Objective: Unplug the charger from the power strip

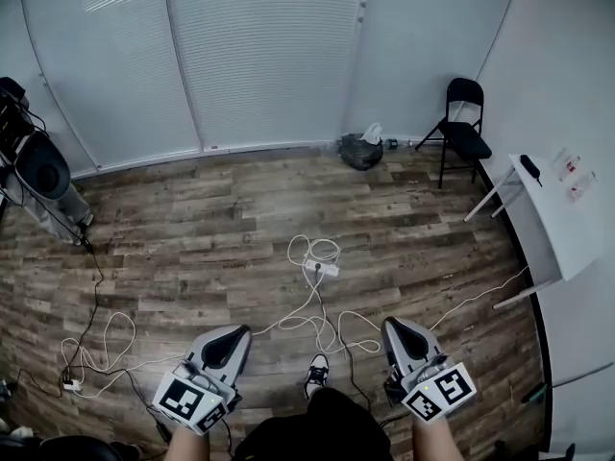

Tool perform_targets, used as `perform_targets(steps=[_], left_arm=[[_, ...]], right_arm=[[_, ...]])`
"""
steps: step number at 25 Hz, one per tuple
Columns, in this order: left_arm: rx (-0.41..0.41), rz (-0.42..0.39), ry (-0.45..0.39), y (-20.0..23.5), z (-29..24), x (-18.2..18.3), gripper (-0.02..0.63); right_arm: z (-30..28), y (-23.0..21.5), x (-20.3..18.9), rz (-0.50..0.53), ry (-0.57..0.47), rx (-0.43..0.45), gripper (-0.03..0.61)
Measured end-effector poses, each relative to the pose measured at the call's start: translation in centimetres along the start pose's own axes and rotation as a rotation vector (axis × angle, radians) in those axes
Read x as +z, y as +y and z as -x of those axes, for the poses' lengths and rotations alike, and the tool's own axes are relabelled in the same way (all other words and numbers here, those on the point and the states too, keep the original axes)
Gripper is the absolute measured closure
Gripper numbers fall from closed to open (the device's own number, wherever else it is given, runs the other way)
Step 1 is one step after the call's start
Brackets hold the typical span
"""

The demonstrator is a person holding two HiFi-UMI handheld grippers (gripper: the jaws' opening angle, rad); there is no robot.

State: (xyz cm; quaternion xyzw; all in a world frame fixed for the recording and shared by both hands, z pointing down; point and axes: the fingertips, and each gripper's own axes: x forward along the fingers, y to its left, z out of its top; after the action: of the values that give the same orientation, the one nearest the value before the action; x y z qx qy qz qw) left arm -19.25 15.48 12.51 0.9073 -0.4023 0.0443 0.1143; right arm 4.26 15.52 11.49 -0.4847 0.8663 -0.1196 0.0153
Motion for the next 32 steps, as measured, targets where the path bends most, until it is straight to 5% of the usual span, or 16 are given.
perform_targets(steps=[7,14,23,32], left_arm=[[-0.01,-0.02,0.012,1.8,-12.0,3.2,0.592],[-0.058,-0.042,0.059,2.7,-18.6,4.0,0.592],[-0.214,-0.045,0.072,7.2,-25.0,4.6,0.592],[-0.341,-0.072,0.118,17.4,-29.1,4.2,0.592]], right_arm=[[-5.3,-10.8,1.8,-0.029,0.018,-0.004,0.56],[-7.8,-16.3,1.8,-0.052,0.021,-0.034,0.56],[-10.9,-18.8,1.5,-0.062,0.021,-0.183,0.56],[-20.5,-17.8,0.8,-0.045,0.065,-0.305,0.56]])
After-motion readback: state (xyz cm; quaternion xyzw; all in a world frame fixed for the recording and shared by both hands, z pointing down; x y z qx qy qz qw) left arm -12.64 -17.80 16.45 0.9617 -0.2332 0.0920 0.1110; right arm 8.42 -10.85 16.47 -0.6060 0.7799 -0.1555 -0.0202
